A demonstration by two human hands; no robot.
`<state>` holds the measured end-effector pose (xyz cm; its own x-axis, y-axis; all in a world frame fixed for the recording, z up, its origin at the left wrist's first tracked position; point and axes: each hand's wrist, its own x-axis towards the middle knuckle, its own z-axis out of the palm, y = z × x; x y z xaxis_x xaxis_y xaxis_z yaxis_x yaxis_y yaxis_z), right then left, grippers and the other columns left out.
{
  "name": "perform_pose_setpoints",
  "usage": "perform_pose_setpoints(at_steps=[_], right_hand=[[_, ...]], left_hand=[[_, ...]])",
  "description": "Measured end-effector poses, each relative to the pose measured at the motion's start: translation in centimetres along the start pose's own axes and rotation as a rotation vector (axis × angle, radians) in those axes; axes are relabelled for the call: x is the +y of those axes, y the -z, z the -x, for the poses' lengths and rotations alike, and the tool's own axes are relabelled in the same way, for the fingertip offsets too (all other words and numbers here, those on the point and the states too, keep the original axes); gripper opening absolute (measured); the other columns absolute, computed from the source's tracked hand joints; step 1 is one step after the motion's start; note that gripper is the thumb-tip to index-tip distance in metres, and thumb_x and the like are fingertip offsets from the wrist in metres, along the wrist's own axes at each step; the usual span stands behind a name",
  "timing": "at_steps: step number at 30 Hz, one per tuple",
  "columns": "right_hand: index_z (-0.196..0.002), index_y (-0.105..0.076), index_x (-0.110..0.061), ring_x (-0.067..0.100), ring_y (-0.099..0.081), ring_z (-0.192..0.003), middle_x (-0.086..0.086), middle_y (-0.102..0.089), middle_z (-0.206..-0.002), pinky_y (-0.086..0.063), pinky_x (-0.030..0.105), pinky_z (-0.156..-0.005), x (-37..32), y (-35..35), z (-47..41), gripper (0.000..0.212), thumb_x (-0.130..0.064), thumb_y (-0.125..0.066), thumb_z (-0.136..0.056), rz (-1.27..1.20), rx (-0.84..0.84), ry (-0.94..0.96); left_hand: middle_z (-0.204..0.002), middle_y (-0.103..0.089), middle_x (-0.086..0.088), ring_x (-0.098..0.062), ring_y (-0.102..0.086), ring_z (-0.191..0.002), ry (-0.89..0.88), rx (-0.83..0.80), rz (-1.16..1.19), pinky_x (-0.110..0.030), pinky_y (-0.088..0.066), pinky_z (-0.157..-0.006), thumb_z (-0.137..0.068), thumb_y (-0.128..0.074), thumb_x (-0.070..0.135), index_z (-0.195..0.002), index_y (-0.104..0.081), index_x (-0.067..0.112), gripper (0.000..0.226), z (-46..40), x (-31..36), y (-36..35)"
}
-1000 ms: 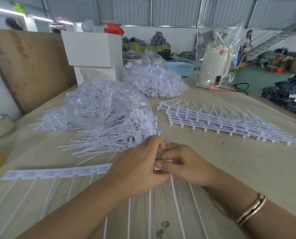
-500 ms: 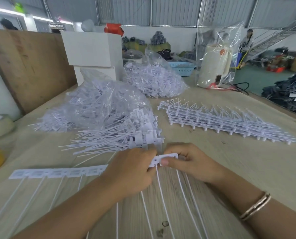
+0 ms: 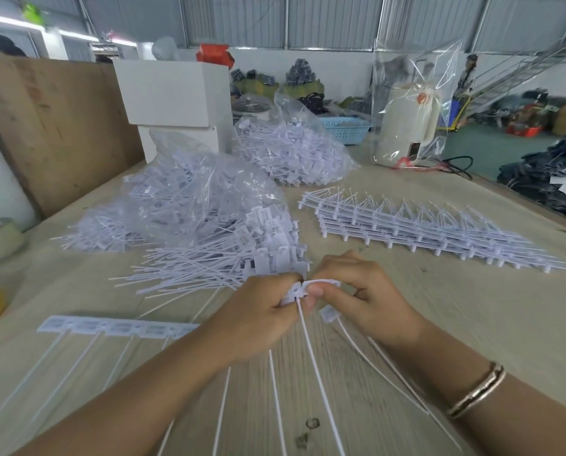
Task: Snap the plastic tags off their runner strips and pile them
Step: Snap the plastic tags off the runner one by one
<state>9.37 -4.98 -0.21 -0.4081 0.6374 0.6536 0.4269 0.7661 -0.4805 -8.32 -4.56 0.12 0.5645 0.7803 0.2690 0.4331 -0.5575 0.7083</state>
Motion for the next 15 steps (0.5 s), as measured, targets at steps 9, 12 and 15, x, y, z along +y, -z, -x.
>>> perform_pose_setpoints(at_steps=[9, 12, 15], right_hand=[[-0.073, -0.071, -0.011, 0.01, -0.058, -0.071, 0.002, -0.063, -0.072, -0.043, 0.016, -0.072, 2.1, 3.9, 0.7, 0.017, -0.02, -0.064, -0.085, -0.213, -0.051, -0.373], [-0.083, -0.074, -0.005, 0.011, -0.056, -0.084, 0.004, -0.062, -0.087, -0.041, 0.023, -0.084, 3.3, 3.1, 0.8, 0.012, -0.017, -0.07, -0.082, 0.066, -0.251, -0.341], [-0.098, -0.073, -0.016, 0.011, -0.053, -0.094, -0.006, -0.059, -0.096, -0.04, 0.034, -0.091, 3.6, 2.7, 0.8, 0.019, -0.025, -0.073, -0.081, 0.272, -0.312, -0.321]], left_hand=[[-0.051, -0.045, 0.016, -0.001, -0.04, -0.046, -0.057, 0.022, -0.114, -0.013, -0.029, -0.048, -0.089, -0.058, 0.016, -0.081, -0.049, 0.025, 0.015, 0.6, -0.3, 1.3], [-0.058, -0.048, 0.016, -0.003, -0.041, -0.048, -0.035, -0.04, -0.356, -0.022, -0.025, -0.047, -0.086, -0.053, 0.021, -0.1, -0.038, 0.033, 0.023, 0.7, -0.6, 0.8], [-0.077, -0.049, 0.009, -0.007, -0.044, -0.06, -0.012, -0.042, -0.462, -0.03, -0.035, -0.056, -0.085, -0.049, 0.024, -0.102, -0.027, 0.036, 0.03, 0.8, -0.8, 0.7]])
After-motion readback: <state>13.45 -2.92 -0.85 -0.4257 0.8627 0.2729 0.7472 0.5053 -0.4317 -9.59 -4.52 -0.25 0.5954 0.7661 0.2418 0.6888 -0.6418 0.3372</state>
